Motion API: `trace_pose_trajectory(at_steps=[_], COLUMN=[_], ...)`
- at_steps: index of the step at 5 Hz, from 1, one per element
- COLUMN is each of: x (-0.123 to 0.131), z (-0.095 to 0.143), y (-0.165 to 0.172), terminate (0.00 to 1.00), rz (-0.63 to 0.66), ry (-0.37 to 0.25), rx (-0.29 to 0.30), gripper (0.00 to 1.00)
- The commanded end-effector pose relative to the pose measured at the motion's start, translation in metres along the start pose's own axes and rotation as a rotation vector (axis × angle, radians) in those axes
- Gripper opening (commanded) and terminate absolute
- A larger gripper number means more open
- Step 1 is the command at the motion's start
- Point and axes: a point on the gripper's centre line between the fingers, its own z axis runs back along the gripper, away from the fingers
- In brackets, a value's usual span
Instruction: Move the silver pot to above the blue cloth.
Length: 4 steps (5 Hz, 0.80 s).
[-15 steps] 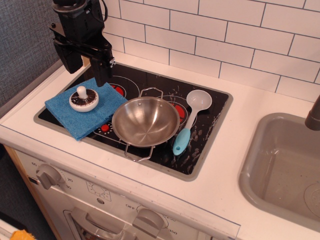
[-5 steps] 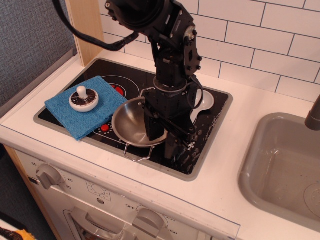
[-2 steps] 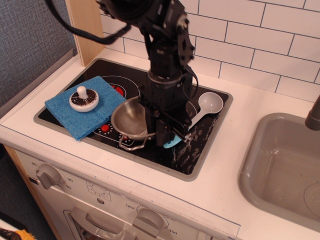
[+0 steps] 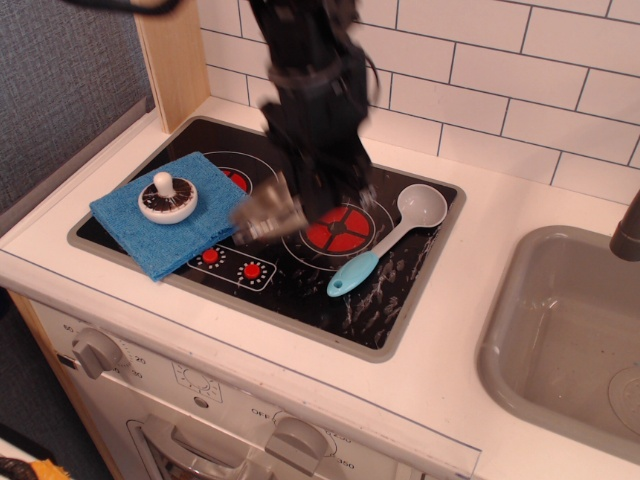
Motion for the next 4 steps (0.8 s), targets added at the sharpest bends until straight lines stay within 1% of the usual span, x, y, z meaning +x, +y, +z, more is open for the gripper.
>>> trace_pose_trajectory(at_steps=[1,2,3,4], x=[0.038,0.041,0.041,0.035], z=[0.025,0.008,-0.008,-0.022], y=[0.094,0.139,0.15,0.151], terminate=[0.0,0.0,0.0,0.0], rz=[0.167,0.255,0.264,0.253], ry=[-0.106,-0.07,-0.024,0.026], rx=[0.064,0.074,0.084,0.1], gripper=[0.0,0.0,0.0,0.0])
